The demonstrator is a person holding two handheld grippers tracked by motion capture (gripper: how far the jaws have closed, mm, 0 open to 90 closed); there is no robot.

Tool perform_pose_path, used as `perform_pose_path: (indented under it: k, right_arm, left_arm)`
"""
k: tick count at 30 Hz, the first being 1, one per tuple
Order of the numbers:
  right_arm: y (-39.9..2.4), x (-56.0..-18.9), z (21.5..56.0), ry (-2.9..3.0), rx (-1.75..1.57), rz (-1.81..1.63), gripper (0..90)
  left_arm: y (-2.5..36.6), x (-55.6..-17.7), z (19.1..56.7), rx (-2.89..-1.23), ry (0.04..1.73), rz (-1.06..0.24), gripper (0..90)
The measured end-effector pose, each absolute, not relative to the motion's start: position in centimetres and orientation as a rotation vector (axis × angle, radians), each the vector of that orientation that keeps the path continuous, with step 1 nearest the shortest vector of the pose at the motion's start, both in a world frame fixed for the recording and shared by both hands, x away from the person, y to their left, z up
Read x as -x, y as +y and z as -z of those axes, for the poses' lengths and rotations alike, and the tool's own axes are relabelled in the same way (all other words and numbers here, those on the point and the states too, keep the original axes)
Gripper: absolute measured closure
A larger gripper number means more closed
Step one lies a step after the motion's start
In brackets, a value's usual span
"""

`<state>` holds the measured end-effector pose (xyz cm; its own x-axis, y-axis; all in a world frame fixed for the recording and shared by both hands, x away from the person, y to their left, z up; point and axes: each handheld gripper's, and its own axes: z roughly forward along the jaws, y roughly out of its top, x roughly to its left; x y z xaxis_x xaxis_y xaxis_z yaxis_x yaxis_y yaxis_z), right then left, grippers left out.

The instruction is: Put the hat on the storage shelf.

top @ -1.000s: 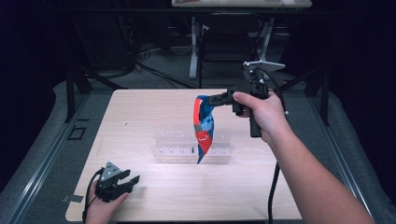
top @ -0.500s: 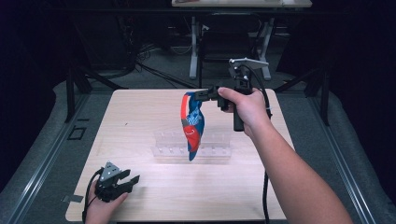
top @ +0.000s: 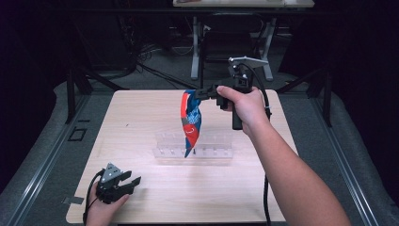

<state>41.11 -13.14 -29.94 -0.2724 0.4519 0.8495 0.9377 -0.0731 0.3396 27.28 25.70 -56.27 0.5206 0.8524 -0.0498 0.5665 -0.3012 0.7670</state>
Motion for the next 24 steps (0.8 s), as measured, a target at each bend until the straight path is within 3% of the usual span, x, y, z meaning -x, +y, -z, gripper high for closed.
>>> perform_pose_path:
  k: [14, 24]
  right_arm:
    - [-15.0, -41.2, 30.5, -1.716, 1.542, 1.328, 90.0]
    - [-14.3, -41.6, 31.6, -1.717, 1.537, 1.317, 90.0]
  left_arm:
    - [24.9, -27.2, 56.2, -2.01, 1.137, -0.468, 51.5]
    - [21.6, -27.4, 53.7, -1.997, 0.998, -0.487, 51.0]
